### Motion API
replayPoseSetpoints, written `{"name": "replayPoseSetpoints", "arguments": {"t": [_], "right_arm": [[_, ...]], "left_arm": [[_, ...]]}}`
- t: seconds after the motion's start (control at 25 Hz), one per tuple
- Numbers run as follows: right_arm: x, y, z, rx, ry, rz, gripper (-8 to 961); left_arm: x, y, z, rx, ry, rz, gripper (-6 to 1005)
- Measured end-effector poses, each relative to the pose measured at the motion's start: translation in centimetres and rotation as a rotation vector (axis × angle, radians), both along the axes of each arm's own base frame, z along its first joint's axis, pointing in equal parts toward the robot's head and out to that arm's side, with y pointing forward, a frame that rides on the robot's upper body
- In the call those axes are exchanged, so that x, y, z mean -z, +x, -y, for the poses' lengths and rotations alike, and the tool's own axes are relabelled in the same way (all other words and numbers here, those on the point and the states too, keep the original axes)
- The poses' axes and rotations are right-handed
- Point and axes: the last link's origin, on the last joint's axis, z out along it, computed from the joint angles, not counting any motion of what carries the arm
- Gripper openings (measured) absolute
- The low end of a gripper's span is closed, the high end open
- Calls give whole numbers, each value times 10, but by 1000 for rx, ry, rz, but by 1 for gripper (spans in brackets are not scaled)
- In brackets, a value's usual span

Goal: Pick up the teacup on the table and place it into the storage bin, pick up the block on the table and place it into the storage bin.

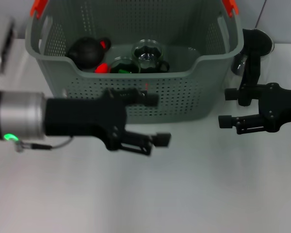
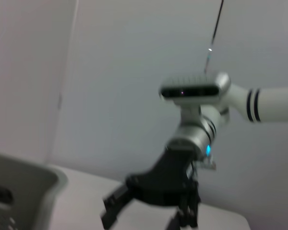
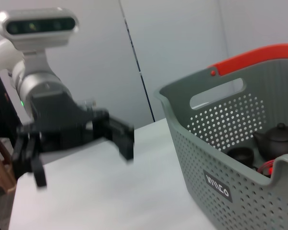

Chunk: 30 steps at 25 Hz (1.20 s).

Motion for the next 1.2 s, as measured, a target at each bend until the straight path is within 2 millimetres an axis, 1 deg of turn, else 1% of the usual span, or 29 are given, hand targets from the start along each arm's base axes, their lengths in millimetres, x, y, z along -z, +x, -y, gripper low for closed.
{"name": "replayPoseSetpoints", "arguments": {"t": [0.08, 0.2, 0.36, 0.56, 1.2], "right_arm": [[-1, 2, 1, -13, 9, 7, 944], [-1, 9, 4, -6, 7, 15, 944], [5, 17, 11, 16, -8, 34, 944], [8, 22, 15, 29, -14, 48, 944], [12, 23, 17, 23, -19, 46, 944]], "left_arm": [[17, -5, 1, -9, -21, -16, 964], [35, -13, -1, -42, -48, -45, 963], [51, -21, -3, -96, -78, -53, 962], [56, -21, -2, -94, -85, -48, 962], [59, -22, 0, -105, -97, -44, 962]]}}
